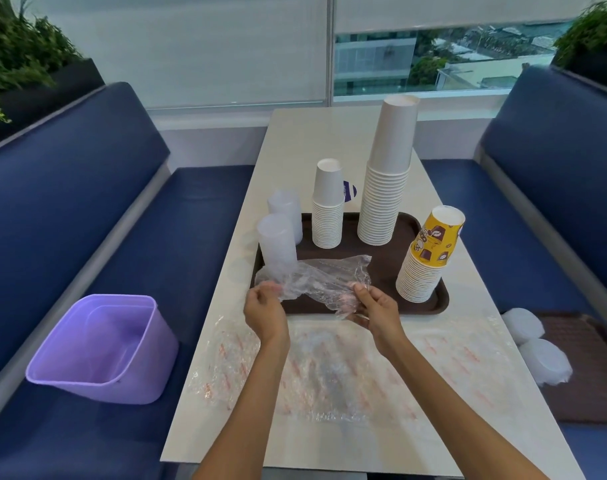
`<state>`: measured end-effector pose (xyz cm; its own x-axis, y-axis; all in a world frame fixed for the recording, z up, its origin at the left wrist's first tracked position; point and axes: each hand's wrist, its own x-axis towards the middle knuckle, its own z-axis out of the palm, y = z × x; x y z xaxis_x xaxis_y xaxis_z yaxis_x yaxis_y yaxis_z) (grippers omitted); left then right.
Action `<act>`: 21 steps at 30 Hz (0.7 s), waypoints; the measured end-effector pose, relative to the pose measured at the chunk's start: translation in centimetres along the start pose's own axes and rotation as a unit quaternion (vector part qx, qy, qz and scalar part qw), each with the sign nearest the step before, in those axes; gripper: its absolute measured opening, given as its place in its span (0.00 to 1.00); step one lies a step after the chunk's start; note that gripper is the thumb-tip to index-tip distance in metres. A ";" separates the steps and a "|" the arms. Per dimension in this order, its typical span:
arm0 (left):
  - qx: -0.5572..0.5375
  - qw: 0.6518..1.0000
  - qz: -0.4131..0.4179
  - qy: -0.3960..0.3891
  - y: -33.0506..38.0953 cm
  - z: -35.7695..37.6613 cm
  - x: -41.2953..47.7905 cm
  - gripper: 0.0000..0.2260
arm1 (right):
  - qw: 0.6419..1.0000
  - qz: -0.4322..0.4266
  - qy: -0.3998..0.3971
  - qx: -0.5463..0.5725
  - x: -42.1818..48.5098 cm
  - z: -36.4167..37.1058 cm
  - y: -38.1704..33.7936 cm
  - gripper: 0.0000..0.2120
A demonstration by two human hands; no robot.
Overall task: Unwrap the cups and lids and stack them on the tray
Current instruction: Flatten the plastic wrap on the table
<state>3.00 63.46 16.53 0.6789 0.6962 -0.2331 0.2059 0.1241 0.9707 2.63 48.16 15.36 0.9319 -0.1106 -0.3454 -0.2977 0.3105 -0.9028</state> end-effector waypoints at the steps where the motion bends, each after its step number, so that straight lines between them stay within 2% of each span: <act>1: -0.017 1.000 -0.001 0.016 0.4 -0.1 0.2 0.12 | 1.000 0.003 -0.001 -0.002 0.0 -0.1 0.0 0.06; 6: -0.071 0.996 0.038 0.045 1.3 -0.6 2.7 0.12 | 1.000 0.018 -0.018 -0.004 0.3 -0.5 0.1 0.03; 9: -0.017 0.988 0.150 0.022 0.7 -1.7 3.3 0.12 | 0.999 0.031 -0.010 0.009 0.9 -1.0 -0.3 0.04; 11: 0.042 0.972 0.233 -0.004 0.1 -3.0 3.3 0.11 | 0.999 0.033 -0.010 0.023 1.4 -1.5 -0.9 0.05; 13: 0.106 0.955 0.278 -0.009 -0.8 -4.5 3.6 0.11 | 0.999 0.027 -0.012 0.015 1.9 -2.1 -1.3 0.06; 16: 0.206 0.936 0.284 -0.003 -2.7 -6.4 4.4 0.12 | 1.000 0.002 -0.016 -0.014 2.4 -2.3 -1.6 0.07; 18: 0.332 0.903 0.271 -0.013 -3.9 -7.4 4.7 0.13 | 0.999 -0.018 -0.024 -0.039 2.5 -2.1 -1.7 0.07; 20: 0.417 0.879 0.231 -0.019 -4.4 -7.8 4.6 0.09 | 0.997 -0.036 -0.046 -0.059 2.5 -1.8 -2.0 0.08; 21: 0.415 0.885 0.212 -0.015 -4.3 -7.8 4.5 0.06 | 0.995 -0.044 -0.064 -0.067 2.4 -1.7 -2.1 0.08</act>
<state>-0.35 71.57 11.79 0.8349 0.5353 0.1282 0.3664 -0.7143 0.5963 5.20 45.65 16.00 0.9717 -0.0080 -0.2361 -0.2312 0.1746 -0.9571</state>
